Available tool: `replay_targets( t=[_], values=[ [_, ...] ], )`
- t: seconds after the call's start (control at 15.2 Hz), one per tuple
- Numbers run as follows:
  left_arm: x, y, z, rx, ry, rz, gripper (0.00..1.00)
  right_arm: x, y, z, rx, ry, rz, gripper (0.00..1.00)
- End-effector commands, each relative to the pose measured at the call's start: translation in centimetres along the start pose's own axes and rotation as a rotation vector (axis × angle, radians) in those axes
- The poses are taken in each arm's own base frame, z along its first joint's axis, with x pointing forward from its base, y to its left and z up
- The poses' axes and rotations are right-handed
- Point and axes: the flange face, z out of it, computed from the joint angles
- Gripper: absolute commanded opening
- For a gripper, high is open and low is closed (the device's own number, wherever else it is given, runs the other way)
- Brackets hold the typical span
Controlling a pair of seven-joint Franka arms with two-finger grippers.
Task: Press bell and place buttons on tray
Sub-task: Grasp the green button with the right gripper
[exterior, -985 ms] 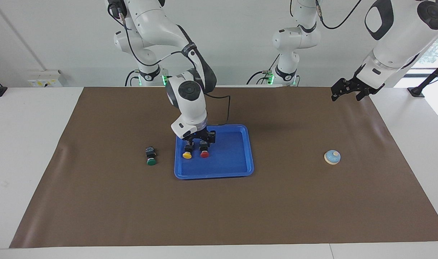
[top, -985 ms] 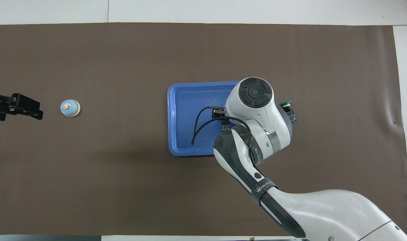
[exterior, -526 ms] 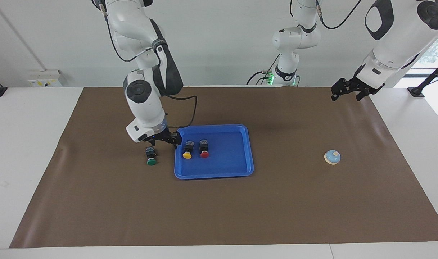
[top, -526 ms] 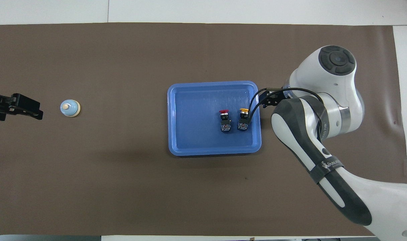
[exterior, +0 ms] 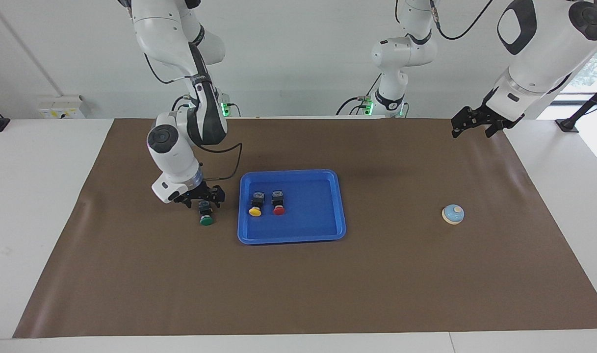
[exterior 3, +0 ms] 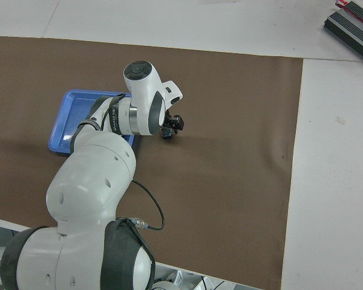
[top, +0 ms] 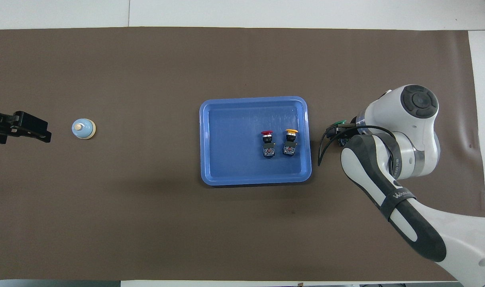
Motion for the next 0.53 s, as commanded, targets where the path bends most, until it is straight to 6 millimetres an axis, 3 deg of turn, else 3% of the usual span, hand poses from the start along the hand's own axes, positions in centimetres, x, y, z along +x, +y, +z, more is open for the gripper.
replay_targets(
  t=[0.0,0.07,0.13,0.2,0.26,0.33,0.46],
  values=[
    [-0.32,-0.08,-0.59,0.013,0.002,-0.011,1.00,-1.79,0.52,0.98,0.003,0.037,-0.039,0.98],
    [-0.32,-0.08,-0.59,0.013,0.002,-0.011,1.00,-2.02,0.50,1.39,0.003,0.048,-0.042,0.90],
    [-0.32,-0.08,-0.59,0.013,0.002,-0.011,1.00,-2.09,0.52,1.53,0.004,0.054,-0.043,0.74],
    [-0.32,-0.08,-0.59,0.013,0.002,-0.011,1.00,-2.11,0.52,1.63,0.003,0.051,-0.048,0.50],
    [-0.30,-0.08,-0.60,0.013,0.003,-0.011,1.00,-2.06,0.51,1.57,0.003,0.052,-0.057,0.19],
    [-0.32,-0.08,-0.59,0.013,0.002,-0.012,1.00,-1.99,0.58,1.47,0.004,0.052,-0.054,0.00],
    [-0.32,-0.08,-0.59,0.013,0.002,-0.012,1.00,-1.66,0.33,0.66,0.004,0.052,-0.058,0.00]
  ],
)
